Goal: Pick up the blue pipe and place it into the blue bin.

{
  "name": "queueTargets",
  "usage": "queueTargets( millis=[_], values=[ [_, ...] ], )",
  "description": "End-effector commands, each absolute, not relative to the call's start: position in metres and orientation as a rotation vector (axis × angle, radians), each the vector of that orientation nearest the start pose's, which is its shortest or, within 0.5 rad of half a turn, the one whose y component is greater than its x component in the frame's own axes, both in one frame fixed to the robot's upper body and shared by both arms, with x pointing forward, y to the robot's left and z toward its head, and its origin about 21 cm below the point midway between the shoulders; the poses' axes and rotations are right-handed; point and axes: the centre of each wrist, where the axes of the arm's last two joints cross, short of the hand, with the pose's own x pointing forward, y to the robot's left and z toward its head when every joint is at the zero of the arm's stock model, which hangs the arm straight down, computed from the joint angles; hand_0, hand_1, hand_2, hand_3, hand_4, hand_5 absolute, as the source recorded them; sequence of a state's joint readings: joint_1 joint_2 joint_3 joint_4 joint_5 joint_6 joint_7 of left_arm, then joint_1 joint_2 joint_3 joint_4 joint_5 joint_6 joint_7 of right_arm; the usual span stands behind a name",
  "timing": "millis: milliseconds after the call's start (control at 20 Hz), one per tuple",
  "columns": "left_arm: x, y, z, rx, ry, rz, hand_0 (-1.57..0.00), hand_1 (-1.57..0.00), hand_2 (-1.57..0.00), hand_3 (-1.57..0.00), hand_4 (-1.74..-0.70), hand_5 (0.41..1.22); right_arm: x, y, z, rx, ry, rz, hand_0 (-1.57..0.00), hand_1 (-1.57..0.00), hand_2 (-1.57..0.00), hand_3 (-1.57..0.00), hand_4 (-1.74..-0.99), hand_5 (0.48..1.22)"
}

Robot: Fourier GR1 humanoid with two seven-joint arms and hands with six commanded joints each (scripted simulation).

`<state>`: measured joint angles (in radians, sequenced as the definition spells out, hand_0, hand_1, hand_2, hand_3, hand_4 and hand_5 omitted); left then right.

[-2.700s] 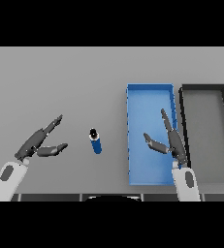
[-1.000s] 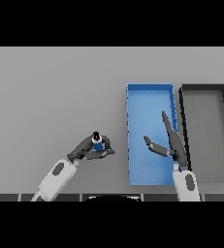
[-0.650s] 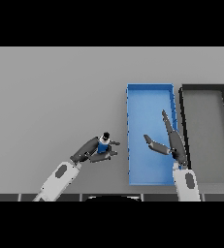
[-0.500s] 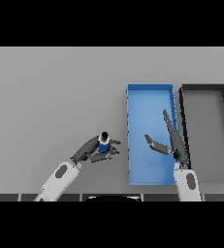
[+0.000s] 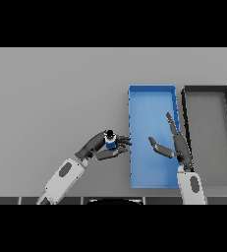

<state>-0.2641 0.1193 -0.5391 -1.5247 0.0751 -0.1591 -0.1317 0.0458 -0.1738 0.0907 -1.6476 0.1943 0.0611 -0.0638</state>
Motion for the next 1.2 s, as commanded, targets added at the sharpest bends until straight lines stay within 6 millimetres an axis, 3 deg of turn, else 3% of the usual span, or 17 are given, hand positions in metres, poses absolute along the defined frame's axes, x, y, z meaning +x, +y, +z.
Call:
queueTargets(
  millis=[0,350,500,650,750,950,1150],
  values=[
    [0.264,0.103,0.039,-0.580,-1.721,-0.726,-1.56,-1.57,-1.57,-1.57,-1.47,1.219,0.236,-0.247,0.012,-0.162,-1.633,0.413,0.00,0.00,0.00,0.00,-1.124,0.569],
    [0.260,0.101,0.042,-0.594,-1.700,-0.747,-1.57,-1.57,-1.57,-1.57,-1.47,1.220,0.226,-0.247,0.016,-0.204,-1.626,0.384,0.00,0.00,0.00,0.00,-1.123,0.578],
    [0.262,0.101,0.041,-0.590,-1.697,-0.754,-1.57,-1.57,-1.57,-1.57,-1.47,1.220,0.224,-0.245,0.016,-0.225,-1.620,0.360,0.00,0.00,0.00,0.00,-1.185,0.578],
    [0.260,0.103,0.039,-0.595,-1.707,-0.762,-1.57,-1.57,-1.57,-1.57,-1.47,1.221,0.221,-0.247,0.019,-0.178,-1.678,0.330,0.00,-0.02,-0.02,0.00,-1.178,0.569],
    [0.262,0.107,0.040,-0.589,-1.713,-0.762,-1.57,-1.57,-1.57,-1.57,-1.47,1.221,0.225,-0.248,0.035,-0.058,-1.781,0.297,0.00,-0.02,-0.03,0.00,-1.172,0.579],
    [0.259,0.106,0.043,-0.584,-1.703,-0.780,-1.57,-1.57,-1.57,-1.57,-1.47,1.221,0.231,-0.257,0.079,0.081,-1.852,0.453,0.00,-0.01,-0.01,0.00,-1.165,0.589],
    [0.261,0.105,0.043,-0.572,-1.693,-0.783,-1.57,-1.57,-1.57,-1.57,-1.47,1.221,0.226,-0.239,0.125,0.194,-1.850,0.671,0.00,0.00,0.00,0.00,-1.194,0.543]
  ],
)
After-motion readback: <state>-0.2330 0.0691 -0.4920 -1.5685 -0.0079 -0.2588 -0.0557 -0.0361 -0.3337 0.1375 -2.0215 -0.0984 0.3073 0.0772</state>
